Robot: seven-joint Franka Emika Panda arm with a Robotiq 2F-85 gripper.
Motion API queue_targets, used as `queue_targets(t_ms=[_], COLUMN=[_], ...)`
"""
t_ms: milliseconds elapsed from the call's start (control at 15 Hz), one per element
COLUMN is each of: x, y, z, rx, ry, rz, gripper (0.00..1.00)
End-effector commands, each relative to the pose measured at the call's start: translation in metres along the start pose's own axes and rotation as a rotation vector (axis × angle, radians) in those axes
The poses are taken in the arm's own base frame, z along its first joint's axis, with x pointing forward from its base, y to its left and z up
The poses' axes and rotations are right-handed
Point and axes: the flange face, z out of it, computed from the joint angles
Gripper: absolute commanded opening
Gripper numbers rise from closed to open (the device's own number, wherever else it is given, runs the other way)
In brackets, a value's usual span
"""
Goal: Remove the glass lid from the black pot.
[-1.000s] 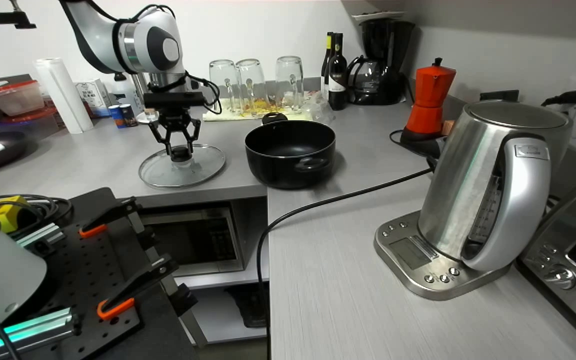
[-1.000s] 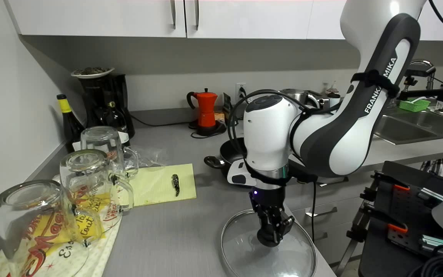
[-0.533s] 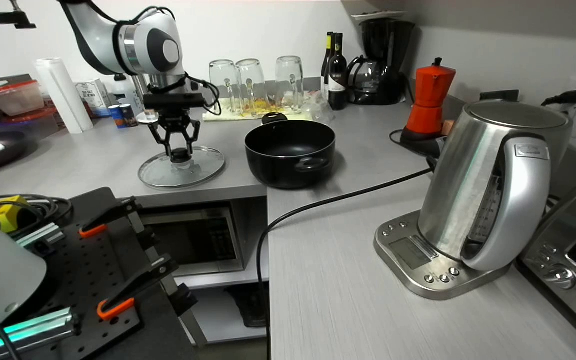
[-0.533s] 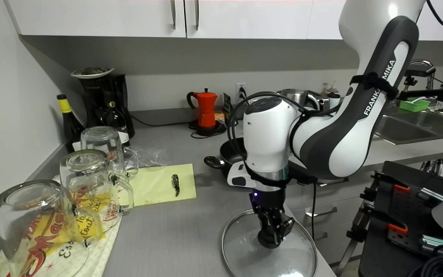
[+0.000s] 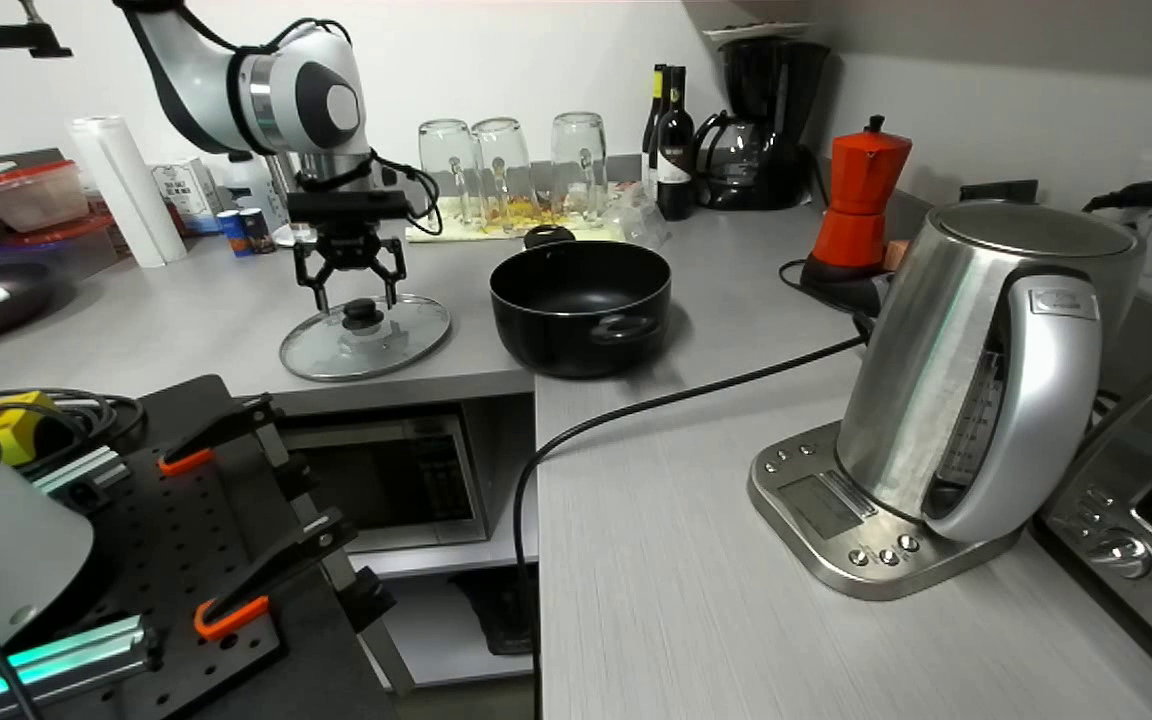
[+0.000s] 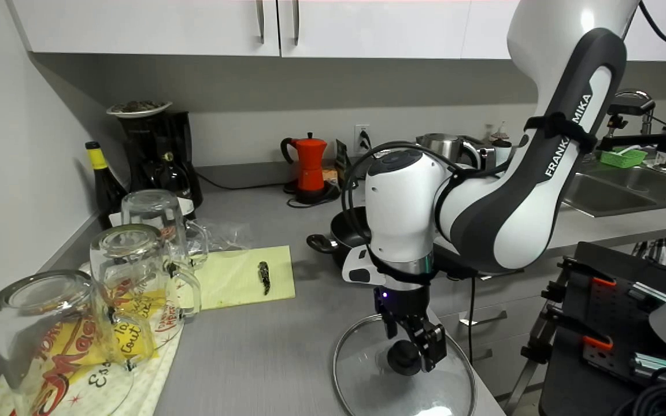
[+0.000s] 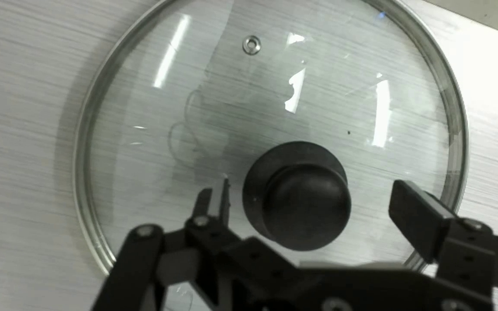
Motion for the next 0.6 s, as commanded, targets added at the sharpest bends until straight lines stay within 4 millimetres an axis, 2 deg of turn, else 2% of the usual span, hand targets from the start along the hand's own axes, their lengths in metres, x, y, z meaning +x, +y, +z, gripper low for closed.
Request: queue_targets(t_ms=[0, 267, 533], x=[0.001, -0.001, -0.005], y=[-0.001, -0.001, -0.003], z=[-0.005, -0.01, -0.023], rx=[-0.005, -0.013, -0.052], ry=[0.007, 0.01, 0.021], rz=[-0.016, -0.015, -0.025], gripper=[1.0, 1.0, 1.0])
